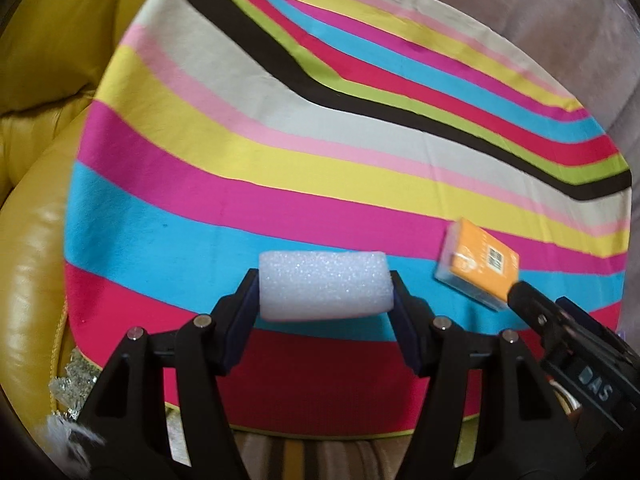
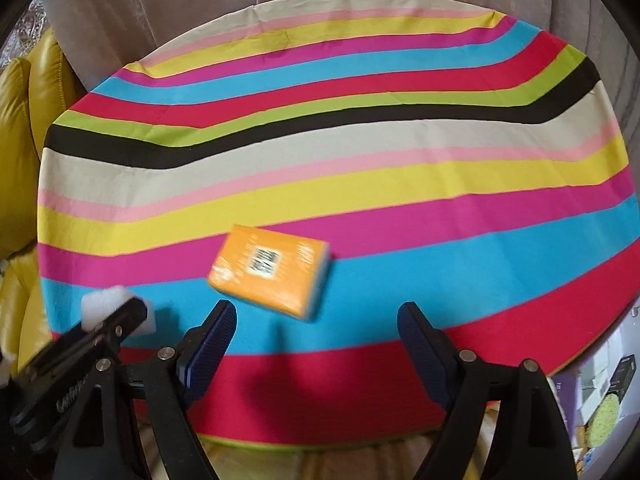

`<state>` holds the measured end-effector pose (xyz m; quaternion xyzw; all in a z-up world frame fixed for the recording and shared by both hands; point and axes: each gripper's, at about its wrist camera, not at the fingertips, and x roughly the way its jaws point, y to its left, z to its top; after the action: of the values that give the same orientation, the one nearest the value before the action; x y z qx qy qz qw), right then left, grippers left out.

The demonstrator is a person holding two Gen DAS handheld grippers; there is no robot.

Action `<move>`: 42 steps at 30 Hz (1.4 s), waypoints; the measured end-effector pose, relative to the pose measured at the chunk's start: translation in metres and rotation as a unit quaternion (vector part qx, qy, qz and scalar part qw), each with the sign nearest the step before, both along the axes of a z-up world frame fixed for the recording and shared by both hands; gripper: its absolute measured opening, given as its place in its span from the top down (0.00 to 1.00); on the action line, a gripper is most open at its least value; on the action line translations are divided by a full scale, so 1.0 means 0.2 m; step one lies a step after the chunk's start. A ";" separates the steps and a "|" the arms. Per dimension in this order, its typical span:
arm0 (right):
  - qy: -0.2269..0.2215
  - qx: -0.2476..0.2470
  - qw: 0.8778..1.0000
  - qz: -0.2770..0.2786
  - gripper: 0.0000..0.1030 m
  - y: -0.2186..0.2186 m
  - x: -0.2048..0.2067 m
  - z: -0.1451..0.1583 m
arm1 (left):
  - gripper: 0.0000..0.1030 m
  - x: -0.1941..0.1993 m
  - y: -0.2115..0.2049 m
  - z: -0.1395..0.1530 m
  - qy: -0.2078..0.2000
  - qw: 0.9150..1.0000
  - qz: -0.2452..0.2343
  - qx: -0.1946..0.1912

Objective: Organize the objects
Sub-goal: 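Grasp the white foam block with the left gripper while the right grasps the orange tissue pack, then lift both held items and carry them toward the purple-rimmed box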

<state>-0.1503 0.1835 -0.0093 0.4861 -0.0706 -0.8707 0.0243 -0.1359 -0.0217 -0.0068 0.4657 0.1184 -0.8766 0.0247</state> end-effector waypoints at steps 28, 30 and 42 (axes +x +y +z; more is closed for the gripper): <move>-0.035 0.066 0.997 -0.018 0.23 -0.25 -0.22 -0.17 | 0.37 0.01 -0.05 -0.04 0.012 0.999 0.026 0.029; -0.036 0.067 0.997 -0.014 0.23 -0.25 -0.22 -0.17 | 0.37 0.01 -0.04 -0.04 0.012 0.999 0.025 0.028; -0.040 0.066 0.997 0.008 0.25 -0.17 -0.15 -0.16 | 0.37 0.03 0.00 -0.01 0.017 1.000 0.020 0.013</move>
<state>-0.1800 0.1499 -0.0408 0.5217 -0.0102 -0.8530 -0.0039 -0.1297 -0.0222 -0.0093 0.4483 0.1396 -0.8822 0.0344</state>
